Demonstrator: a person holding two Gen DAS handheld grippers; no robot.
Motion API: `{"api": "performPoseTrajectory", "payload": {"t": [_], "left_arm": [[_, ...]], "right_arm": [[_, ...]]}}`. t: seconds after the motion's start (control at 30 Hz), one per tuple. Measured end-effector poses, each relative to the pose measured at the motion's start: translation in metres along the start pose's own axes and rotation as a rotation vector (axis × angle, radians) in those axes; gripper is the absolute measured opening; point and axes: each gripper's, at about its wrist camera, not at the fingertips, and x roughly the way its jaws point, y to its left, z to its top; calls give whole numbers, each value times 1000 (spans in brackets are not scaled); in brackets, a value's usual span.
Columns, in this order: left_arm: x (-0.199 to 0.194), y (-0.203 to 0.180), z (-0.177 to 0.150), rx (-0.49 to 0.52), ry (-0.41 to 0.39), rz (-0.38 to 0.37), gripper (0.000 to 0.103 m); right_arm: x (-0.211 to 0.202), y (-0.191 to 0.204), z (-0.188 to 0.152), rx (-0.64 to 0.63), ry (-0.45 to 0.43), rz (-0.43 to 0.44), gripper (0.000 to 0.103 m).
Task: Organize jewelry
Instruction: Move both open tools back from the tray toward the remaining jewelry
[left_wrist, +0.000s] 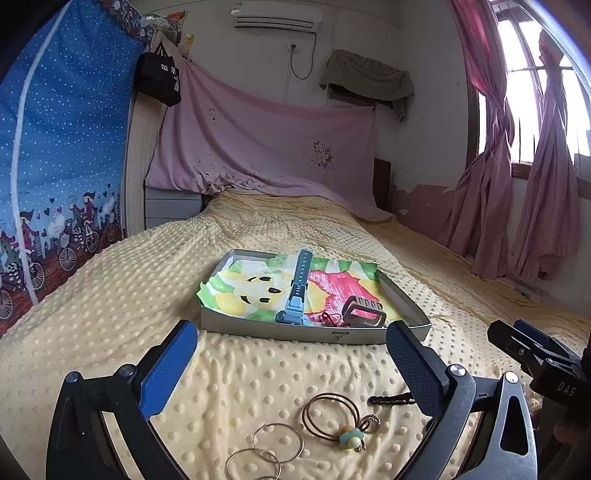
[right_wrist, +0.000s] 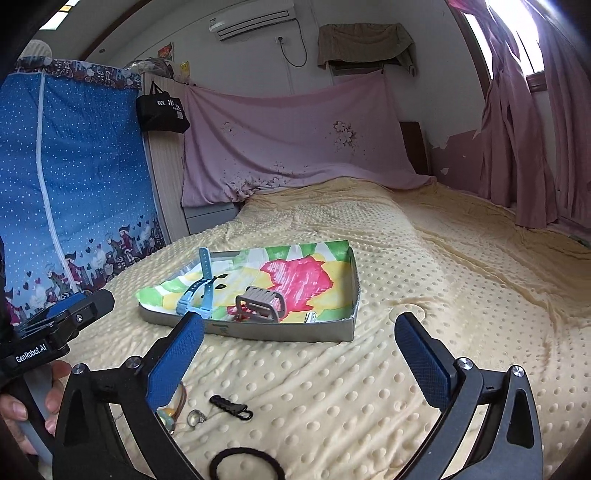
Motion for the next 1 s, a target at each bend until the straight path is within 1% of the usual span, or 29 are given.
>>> {"api": "performPoseTrajectory", "payload": {"t": [0.23,0.4,0.67,0.87,1.0], "left_arm": [[-31,14,-12,-2,-8,33,103],[-45,23,-24,5,9,51,103],[-53,34,-49,-4,51,56,103],[-51,37,-68,-28,97,52,103],[-48,37,-76,-24,126,44,103]], "right_arm": [[-31,17,-14,33,-5,18,102],[-49,29,-26,31,0,32,102],[-64,38,-52,34,41,27,102],[-65,40,-72,9,79,19,102],[-62,41,-79,-6,103,26,102]]}}
